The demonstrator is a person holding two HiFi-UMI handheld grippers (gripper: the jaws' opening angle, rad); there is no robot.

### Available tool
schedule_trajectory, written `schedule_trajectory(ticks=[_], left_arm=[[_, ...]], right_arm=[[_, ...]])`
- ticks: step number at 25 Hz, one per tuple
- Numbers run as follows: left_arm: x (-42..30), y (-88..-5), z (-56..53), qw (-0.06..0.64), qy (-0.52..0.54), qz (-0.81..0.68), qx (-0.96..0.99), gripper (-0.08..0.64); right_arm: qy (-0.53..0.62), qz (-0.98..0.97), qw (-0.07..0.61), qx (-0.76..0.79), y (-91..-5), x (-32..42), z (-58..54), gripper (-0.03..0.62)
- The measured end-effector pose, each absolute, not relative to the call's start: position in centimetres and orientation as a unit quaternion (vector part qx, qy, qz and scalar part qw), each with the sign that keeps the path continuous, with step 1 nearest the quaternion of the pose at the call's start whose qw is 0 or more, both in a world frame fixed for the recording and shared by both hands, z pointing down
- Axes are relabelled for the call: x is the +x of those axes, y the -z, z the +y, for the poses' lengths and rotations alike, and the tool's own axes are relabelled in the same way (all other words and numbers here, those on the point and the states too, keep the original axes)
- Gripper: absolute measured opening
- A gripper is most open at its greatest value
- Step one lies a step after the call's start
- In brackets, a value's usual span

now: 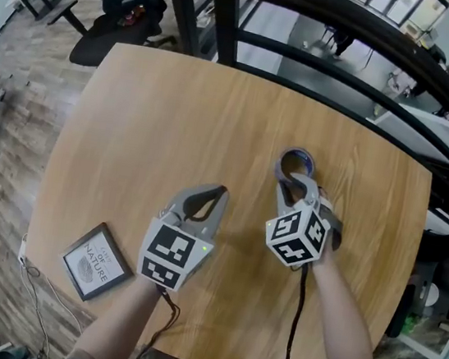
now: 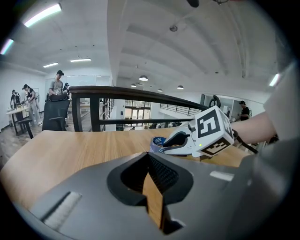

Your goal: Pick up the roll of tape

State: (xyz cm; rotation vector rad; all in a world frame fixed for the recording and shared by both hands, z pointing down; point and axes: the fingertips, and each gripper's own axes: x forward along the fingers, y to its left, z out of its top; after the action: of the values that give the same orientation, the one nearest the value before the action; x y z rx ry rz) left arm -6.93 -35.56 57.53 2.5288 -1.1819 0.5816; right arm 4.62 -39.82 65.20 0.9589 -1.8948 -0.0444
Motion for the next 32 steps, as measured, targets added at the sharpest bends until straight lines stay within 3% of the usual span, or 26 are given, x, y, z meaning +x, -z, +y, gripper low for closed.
schedule_trajectory(ticks=[10,25,32], left_arm=[[-7.1,-56.4,-34.7,0.143,-0.203,-0.406,0.879,0.002],[-8.0,-43.7,-31.3,0.075,-0.160,-0.425,0.888,0.002],[-7.4,-35.0,-27.7,-0.011,-0.154,-0.416,0.896,0.002]], right_arm=[[-0.072,-0.801,0.467,0.368,-64.3,3.9,-35.7,0.055],[-0.085,-0.853,0.244,0.453,-43.8,3.2,-30.1,0.055],[-0.060,-0.856,0.170,0.485,-34.3,4.5,-25.4,0.055]])
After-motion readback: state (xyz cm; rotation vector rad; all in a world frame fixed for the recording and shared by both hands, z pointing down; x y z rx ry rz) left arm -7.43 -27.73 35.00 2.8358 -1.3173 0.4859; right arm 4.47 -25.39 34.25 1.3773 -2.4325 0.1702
